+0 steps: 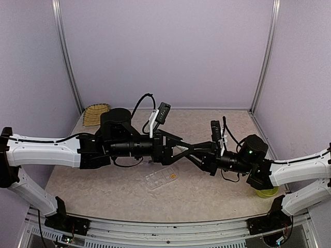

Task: Sort the pills into containers
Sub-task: Screw the lid of the pill bottle onto the pill bottle.

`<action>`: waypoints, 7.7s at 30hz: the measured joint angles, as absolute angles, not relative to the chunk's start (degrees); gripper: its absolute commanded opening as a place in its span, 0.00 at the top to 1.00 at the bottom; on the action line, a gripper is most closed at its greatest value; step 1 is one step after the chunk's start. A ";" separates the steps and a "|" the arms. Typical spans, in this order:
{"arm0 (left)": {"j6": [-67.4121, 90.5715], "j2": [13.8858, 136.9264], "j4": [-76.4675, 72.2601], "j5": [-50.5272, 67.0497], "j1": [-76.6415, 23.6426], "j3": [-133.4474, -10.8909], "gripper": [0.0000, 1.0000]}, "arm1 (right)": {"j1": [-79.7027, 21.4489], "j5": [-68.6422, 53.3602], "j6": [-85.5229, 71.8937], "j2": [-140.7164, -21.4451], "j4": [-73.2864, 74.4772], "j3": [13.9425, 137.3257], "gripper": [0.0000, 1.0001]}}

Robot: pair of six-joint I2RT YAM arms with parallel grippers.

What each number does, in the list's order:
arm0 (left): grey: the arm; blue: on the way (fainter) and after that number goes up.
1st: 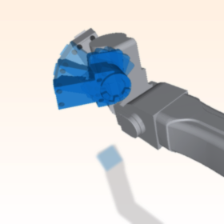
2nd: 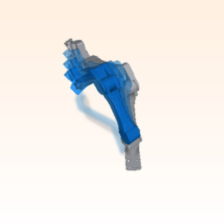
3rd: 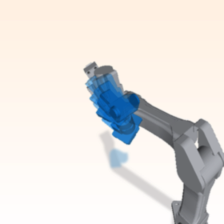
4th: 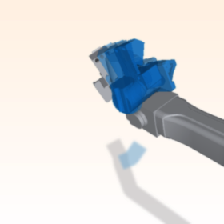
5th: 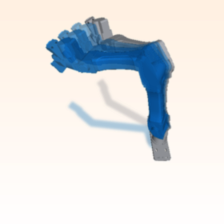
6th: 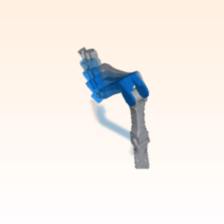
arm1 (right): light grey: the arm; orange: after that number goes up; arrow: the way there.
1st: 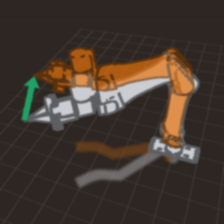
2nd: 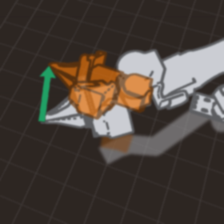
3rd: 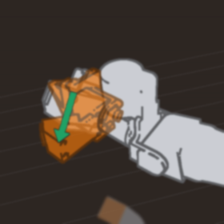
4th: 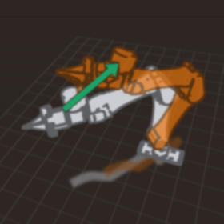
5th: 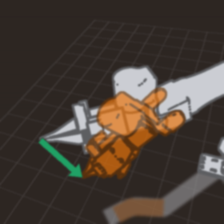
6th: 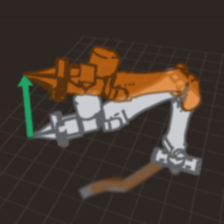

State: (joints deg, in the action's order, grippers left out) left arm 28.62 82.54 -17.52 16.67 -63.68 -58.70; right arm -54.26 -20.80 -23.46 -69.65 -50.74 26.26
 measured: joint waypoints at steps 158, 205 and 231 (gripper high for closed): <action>35.59 82.39 -7.18 19.07 -58.76 -61.30 0.32 | -61.10 -4.45 -4.01 -61.93 -33.87 29.89 1.00; 28.91 84.07 -16.14 29.39 -58.15 -57.65 0.89 | -62.08 -6.70 -10.59 -59.31 -28.75 29.43 1.00; 20.86 78.56 -19.62 31.59 -61.63 -55.33 0.40 | -62.50 -14.13 -27.27 -56.12 -30.87 29.19 1.00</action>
